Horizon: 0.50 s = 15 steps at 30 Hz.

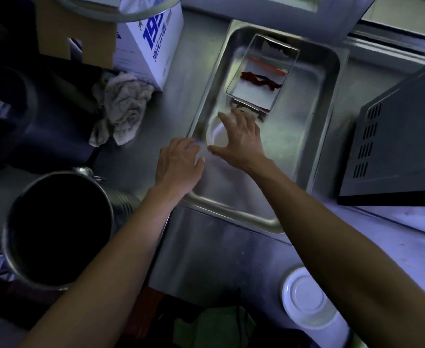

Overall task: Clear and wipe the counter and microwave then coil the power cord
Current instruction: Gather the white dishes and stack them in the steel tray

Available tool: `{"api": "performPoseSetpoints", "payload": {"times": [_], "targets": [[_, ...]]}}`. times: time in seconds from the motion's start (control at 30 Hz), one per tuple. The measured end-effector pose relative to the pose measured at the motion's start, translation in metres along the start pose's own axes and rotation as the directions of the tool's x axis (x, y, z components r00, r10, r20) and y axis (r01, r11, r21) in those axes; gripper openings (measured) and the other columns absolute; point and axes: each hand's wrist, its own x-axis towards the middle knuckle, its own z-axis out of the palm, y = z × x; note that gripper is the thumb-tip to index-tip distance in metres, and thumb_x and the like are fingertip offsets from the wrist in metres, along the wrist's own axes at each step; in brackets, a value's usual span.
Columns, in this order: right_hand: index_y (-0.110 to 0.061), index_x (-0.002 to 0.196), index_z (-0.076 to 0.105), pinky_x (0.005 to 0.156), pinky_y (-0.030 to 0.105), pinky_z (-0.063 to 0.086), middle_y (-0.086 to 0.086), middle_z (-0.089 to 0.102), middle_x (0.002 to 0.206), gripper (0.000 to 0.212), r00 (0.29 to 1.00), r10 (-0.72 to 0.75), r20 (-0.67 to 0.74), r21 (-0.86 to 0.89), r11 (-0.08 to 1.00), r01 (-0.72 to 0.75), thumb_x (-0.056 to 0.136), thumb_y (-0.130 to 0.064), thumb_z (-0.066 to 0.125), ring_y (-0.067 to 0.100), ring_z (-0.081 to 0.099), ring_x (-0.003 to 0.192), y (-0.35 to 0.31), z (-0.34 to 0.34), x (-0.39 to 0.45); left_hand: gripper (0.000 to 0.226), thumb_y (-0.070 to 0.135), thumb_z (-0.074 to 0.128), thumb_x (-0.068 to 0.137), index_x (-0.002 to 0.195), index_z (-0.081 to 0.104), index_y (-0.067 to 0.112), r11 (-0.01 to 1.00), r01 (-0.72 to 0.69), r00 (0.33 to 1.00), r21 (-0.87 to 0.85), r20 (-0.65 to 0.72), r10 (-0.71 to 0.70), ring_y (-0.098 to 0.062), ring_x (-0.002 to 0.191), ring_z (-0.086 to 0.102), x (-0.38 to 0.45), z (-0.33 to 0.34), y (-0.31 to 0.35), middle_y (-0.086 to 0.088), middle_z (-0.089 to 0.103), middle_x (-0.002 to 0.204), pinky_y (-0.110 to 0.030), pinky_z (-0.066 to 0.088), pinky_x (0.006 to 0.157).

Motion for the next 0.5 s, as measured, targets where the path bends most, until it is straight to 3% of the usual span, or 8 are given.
{"api": "performPoseSetpoints", "payload": {"times": [0.17,0.3,0.5], "targets": [[-0.03,0.156,0.023,0.122,0.052,0.012,0.011,0.01,0.166,0.093,0.999,-0.04,0.014,-0.095,0.995,0.041,0.08,-0.067,0.064,0.035,0.006,0.152,0.005,0.018,0.004,0.035,0.029,0.055,0.088,0.119,0.069,0.02,1.0,-0.019,1.0,-0.023,-0.007,0.019,-0.024,0.117,0.054,0.001,0.003,-0.005,0.0,0.065,0.124,-0.046,0.049,0.092],[-0.035,0.158,0.007,0.123,0.052,0.0,0.011,-0.004,0.167,0.088,0.998,-0.054,0.011,-0.226,0.973,0.055,0.087,-0.077,0.039,0.035,-0.007,0.153,0.011,0.035,0.003,0.032,0.024,0.054,0.087,0.111,0.073,0.014,0.996,-0.047,0.996,-0.077,-0.076,0.041,-0.029,0.109,0.059,0.005,0.004,-0.004,-0.004,0.069,0.116,-0.046,0.052,0.086],[-0.034,0.158,0.001,0.123,0.054,0.002,0.012,-0.003,0.167,0.085,0.997,-0.074,-0.011,-0.278,0.958,0.068,0.09,-0.079,0.021,0.037,-0.007,0.153,0.013,0.039,0.006,0.034,0.024,0.051,0.09,0.115,0.072,0.014,0.994,-0.029,0.999,-0.104,-0.041,0.025,-0.028,0.111,0.058,0.008,0.002,-0.001,-0.004,0.068,0.118,-0.047,0.05,0.088]]}}
